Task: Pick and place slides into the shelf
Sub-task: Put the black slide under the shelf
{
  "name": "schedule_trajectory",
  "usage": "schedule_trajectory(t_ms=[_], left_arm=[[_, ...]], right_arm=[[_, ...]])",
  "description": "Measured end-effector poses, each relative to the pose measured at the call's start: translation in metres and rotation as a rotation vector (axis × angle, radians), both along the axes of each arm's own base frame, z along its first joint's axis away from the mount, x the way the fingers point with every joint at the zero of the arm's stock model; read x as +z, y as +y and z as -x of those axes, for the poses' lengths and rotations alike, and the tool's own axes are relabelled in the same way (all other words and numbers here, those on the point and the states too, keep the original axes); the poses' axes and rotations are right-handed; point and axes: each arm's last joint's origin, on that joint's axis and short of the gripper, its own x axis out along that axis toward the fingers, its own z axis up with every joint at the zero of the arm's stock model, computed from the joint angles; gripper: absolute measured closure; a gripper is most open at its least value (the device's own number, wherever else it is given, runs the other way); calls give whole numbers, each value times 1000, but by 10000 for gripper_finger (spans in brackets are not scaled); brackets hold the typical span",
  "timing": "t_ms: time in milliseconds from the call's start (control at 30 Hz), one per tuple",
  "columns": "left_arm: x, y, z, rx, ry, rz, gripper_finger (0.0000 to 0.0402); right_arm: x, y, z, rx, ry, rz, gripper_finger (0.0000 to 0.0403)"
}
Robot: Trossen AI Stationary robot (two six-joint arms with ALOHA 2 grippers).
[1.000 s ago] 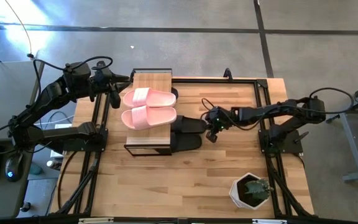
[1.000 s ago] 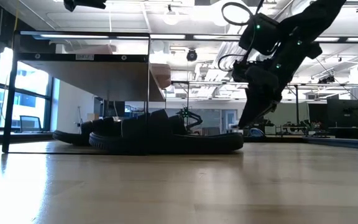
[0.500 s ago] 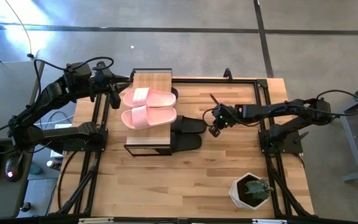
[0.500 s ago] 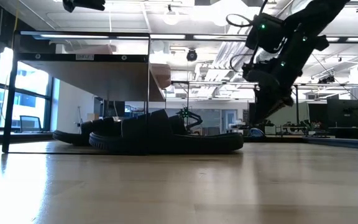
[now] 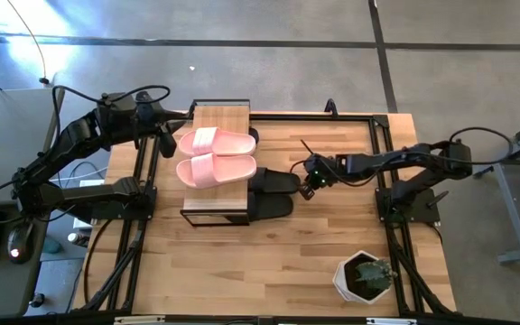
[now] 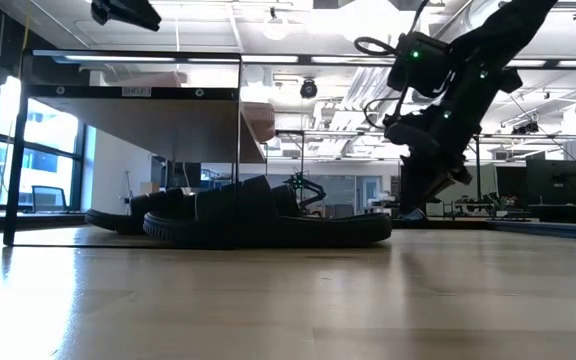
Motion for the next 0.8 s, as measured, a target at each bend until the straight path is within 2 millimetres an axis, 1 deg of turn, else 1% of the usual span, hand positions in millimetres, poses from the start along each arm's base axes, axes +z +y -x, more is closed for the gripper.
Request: schedule_trajectory(t_ms=[100, 167, 300, 367, 567, 800], left_arm=[[0, 0, 0, 0, 1, 1, 291], [0, 0, 0, 1, -1, 3, 291], [0, 0, 0, -4, -3, 10, 291], [-1, 0, 0, -4, 2, 14, 291], [-1, -1, 0, -5, 2, 13, 291], [-1, -1, 0, -5, 3, 13, 291]], right_arm=[[-1, -4, -2, -12, -16, -1, 403], [-3, -6, -8, -2, -61, -20, 403], [-16, -10, -16, 17, -75, -57, 403], [-19, -12, -19, 23, -85, -47, 403], [-15, -14, -24, 31, -158, -27, 403], [-13, -18, -26, 34, -192, -20, 403]])
